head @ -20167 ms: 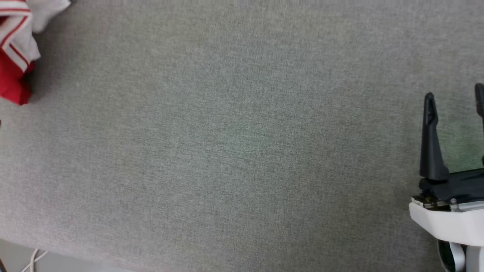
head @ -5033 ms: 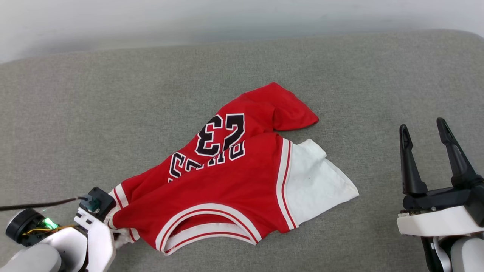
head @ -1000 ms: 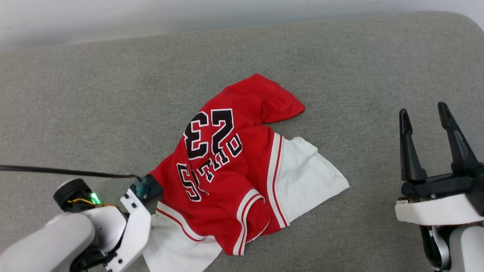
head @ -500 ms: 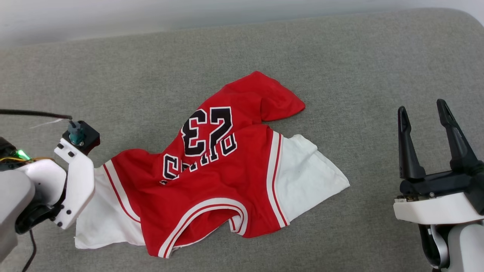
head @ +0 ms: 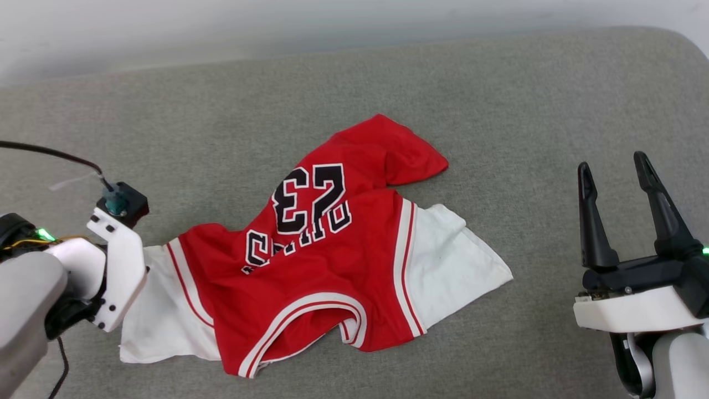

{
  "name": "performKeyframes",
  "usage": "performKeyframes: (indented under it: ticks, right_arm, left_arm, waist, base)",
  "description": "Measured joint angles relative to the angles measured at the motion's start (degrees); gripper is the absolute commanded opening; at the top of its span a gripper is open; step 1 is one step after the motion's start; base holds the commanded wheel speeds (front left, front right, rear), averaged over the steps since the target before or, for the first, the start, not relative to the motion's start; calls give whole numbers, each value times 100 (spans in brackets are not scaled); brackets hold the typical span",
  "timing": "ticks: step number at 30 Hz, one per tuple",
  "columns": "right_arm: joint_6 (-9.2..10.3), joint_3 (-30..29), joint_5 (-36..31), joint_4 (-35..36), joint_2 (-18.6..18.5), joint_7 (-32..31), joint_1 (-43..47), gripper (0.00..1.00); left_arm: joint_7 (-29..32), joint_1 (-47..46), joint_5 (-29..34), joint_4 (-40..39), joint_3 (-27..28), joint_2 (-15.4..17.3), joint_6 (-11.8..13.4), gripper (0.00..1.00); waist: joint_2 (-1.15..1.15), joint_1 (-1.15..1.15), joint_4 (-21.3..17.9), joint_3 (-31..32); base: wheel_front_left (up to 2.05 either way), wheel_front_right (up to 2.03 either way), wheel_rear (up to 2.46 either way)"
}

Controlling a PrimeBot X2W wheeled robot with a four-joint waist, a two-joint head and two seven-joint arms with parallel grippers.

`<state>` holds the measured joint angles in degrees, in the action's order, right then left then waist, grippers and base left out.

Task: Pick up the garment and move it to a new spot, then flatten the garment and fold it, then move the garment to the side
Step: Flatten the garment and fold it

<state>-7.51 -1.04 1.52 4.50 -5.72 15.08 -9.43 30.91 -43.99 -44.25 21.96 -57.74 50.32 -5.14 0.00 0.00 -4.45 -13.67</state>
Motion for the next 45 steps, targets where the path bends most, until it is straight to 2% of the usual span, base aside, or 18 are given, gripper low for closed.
performKeyframes:
  ticks: [2,5,10,16,23,29,30,31,32,36,39,43,45]
  right_arm:
    - [0,-5,0,-9,1,1,61,100]
    - [0,-19,0,-14,1,0,136,100]
    - [0,-25,1,-1,-10,1,182,100]
    - [0,9,1,19,-30,1,179,100]
    - [0,118,12,18,-44,1,69,100]
    - [0,104,22,12,-59,1,31,100]
    - [0,102,22,10,-63,1,26,100]
    - [0,93,19,2,-71,1,23,100]
    - [0,89,12,-10,-94,0,7,100]
    - [0,113,0,20,-259,1,-114,100]
    - [0,229,2,1,-532,1,-265,100]
    - [0,727,301,-390,-1093,0,-554,100]
    - [0,1200,643,-691,-1485,-312,-782,100]
  left_arm:
    - [32,-23,-59,-7,3,77,-49,100]
    - [219,-60,-592,-151,202,142,-94,100]
    - [1050,-71,-1496,-713,360,352,-137,100]
    - [1538,180,-1898,-999,274,377,73,100]
    - [1478,564,-2007,-661,147,260,261,100]
    - [1393,714,-1942,-374,-1,148,162,100]
    - [1370,715,-1923,-346,-21,143,141,96]
    - [1327,715,-1862,-327,-35,137,110,41]
    - [1299,715,-1836,-300,-47,134,83,0]
    - [1035,699,-1751,-271,-46,123,-23,0]
    - [828,693,-1684,-356,-25,166,-80,0]
    - [605,610,-1631,-575,69,323,-116,0]
    - [524,595,-1584,-711,89,407,-125,0]
  waist:
    - [0,0,53,96]
    - [0,0,150,232]
    - [0,0,330,380]
    - [0,0,362,340]
    - [0,0,253,167]
    - [0,0,150,54]
    - [0,-1,145,50]
    - [0,-1,146,54]
    - [0,-1,152,64]
    - [0,0,194,165]
    - [0,0,240,272]
    - [0,-1,318,402]
    - [0,0,348,453]
  base:
    - [0,0,0]
    - [0,0,0]
    - [0,0,0]
    - [0,0,0]
    - [0,0,0]
    - [0,0,0]
    - [0,0,0]
    - [0,0,0]
    - [0,0,0]
    - [0,0,0]
    - [0,0,0]
    - [0,0,0]
    - [0,0,0]
